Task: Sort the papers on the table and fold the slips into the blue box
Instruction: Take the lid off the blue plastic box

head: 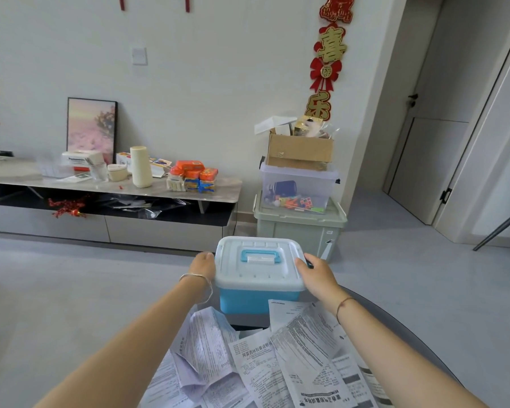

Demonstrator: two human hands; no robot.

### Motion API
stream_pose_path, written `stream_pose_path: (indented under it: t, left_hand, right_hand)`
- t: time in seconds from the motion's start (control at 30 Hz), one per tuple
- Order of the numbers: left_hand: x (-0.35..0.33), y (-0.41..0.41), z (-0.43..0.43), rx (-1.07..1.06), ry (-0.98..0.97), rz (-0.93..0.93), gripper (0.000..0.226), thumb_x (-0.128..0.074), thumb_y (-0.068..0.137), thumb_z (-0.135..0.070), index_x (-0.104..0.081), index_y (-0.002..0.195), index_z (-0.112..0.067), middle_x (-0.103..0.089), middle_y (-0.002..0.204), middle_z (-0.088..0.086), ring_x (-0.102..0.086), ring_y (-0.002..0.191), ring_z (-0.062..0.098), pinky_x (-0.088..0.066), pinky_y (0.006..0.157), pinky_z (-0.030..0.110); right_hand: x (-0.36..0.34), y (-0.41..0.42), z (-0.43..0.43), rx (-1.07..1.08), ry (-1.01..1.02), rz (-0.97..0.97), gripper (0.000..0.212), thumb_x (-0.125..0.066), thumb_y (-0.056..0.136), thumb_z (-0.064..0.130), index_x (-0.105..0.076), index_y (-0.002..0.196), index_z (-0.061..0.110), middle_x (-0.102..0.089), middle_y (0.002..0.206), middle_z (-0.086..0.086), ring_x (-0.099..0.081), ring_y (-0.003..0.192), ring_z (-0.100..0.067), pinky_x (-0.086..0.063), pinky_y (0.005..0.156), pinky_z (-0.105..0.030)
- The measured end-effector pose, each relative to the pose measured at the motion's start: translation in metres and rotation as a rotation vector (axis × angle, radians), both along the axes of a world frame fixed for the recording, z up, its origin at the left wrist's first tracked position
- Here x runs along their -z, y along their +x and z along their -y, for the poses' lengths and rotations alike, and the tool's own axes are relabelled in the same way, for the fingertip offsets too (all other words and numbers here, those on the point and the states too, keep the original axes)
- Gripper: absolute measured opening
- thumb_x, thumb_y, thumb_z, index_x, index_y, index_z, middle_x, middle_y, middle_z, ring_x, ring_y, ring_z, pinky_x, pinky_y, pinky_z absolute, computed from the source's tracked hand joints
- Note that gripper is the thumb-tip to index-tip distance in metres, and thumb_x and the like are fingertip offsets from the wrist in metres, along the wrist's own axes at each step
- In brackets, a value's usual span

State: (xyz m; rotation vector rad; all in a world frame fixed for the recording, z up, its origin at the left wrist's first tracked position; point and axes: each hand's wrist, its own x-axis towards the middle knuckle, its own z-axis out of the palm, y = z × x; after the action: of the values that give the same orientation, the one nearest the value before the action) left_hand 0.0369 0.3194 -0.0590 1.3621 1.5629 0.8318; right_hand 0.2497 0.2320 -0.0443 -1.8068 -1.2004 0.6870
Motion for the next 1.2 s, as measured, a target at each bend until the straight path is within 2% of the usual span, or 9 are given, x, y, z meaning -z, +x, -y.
stream_pose_path:
  t: [0.03, 0.07, 0.27, 0.43, 0.7, 0.8, 0.9, 1.07, 1.2]
  left_hand:
    - [-0.001, 0.002, 0.002, -0.016, 0.049, 0.036, 0.032, -0.031, 0.101, -0.015, -0.055, 0.098, 0.005, -0.053, 0.097, 0.025, -0.053, 0.084, 0.033, -0.029, 0.094, 0.032]
    - [-0.006, 0.003, 0.008, -0.006, 0.101, 0.055, 0.033, -0.031, 0.102, -0.020, -0.056, 0.103, 0.001, -0.056, 0.092, 0.019, -0.055, 0.083, 0.028, -0.045, 0.064, 0.020]
    - [-0.017, 0.002, 0.017, 0.134, 0.134, 0.051, 0.036, -0.027, 0.103, -0.032, -0.057, 0.101, -0.013, -0.061, 0.091, 0.006, -0.055, 0.077, 0.016, -0.044, 0.064, 0.024]
    - [-0.020, -0.001, 0.025, 0.147, 0.165, 0.014, 0.029, -0.041, 0.101, -0.024, -0.052, 0.124, -0.011, -0.060, 0.113, 0.007, -0.056, 0.088, 0.017, -0.049, 0.069, 0.023]
    - [-0.018, -0.005, 0.030, 0.154, 0.170, -0.068, 0.036, -0.050, 0.098, -0.020, -0.046, 0.132, -0.009, -0.057, 0.124, 0.011, -0.053, 0.097, 0.021, -0.048, 0.087, 0.033]
    - [-0.013, -0.005, 0.028, 0.183, 0.143, -0.050, 0.039, -0.051, 0.097, -0.021, -0.042, 0.134, -0.010, -0.055, 0.127, 0.011, -0.053, 0.100, 0.021, -0.048, 0.090, 0.035]
    - [-0.013, -0.006, 0.028, 0.243, 0.103, -0.021, 0.050, -0.053, 0.094, -0.039, -0.043, 0.134, -0.010, -0.059, 0.123, 0.008, -0.059, 0.098, 0.019, -0.052, 0.086, 0.030]
    - [-0.006, -0.016, 0.039, 0.413, 0.094, 0.038, 0.047, -0.058, 0.090, -0.042, -0.037, 0.128, -0.022, -0.055, 0.107, -0.006, -0.056, 0.087, 0.002, -0.048, 0.061, 0.009]
    - [0.007, -0.027, 0.040, 0.518, 0.247, 0.010, 0.079, -0.080, 0.073, -0.032, -0.031, 0.135, -0.025, -0.052, 0.121, -0.012, -0.054, 0.108, 0.003, -0.046, 0.073, 0.005]
  right_hand:
    - [-0.001, 0.000, 0.000, 0.012, -0.006, -0.014, 0.024, -0.042, 0.100, 0.024, -0.059, 0.114, 0.014, -0.059, 0.099, -0.002, -0.053, 0.079, -0.012, -0.040, 0.058, -0.017]
    - [-0.001, 0.000, 0.000, 0.026, -0.013, -0.042, 0.024, -0.043, 0.099, 0.025, -0.060, 0.110, 0.011, -0.059, 0.096, -0.003, -0.051, 0.076, -0.013, -0.039, 0.059, -0.018]
    - [-0.009, -0.002, 0.003, 0.104, -0.008, -0.215, 0.043, -0.048, 0.098, 0.026, -0.052, 0.121, -0.010, -0.061, 0.117, -0.025, -0.057, 0.108, -0.040, -0.044, 0.096, -0.042]
    - [-0.014, 0.001, 0.008, 0.034, -0.003, -0.198, 0.018, -0.050, 0.097, 0.022, -0.065, 0.098, 0.012, -0.064, 0.095, -0.006, -0.055, 0.076, -0.016, -0.043, 0.061, -0.021]
    - [-0.020, -0.001, 0.016, -0.045, -0.067, -0.257, 0.023, -0.047, 0.099, 0.028, -0.053, 0.121, 0.025, -0.055, 0.106, 0.002, -0.052, 0.089, -0.014, -0.038, 0.061, -0.016]
    - [-0.016, -0.002, 0.013, -0.087, -0.132, 0.114, 0.042, -0.052, 0.094, 0.042, -0.050, 0.129, 0.019, -0.052, 0.120, -0.002, -0.050, 0.112, -0.021, -0.046, 0.087, -0.028]
    - [-0.011, -0.004, 0.013, -0.172, 0.039, 0.569, 0.067, -0.056, 0.085, 0.058, -0.036, 0.142, 0.030, -0.029, 0.149, 0.003, -0.022, 0.140, -0.019, -0.021, 0.116, -0.040]
    - [-0.014, -0.017, 0.022, -0.536, 0.096, 0.744, 0.057, -0.062, 0.083, 0.057, -0.051, 0.134, 0.037, -0.036, 0.149, 0.015, -0.026, 0.139, -0.006, -0.021, 0.113, -0.028]
    - [-0.014, -0.018, 0.022, -0.613, 0.150, 1.032, 0.049, -0.048, 0.095, 0.049, -0.049, 0.138, 0.025, -0.046, 0.144, 0.010, -0.039, 0.132, -0.007, -0.029, 0.105, -0.021]
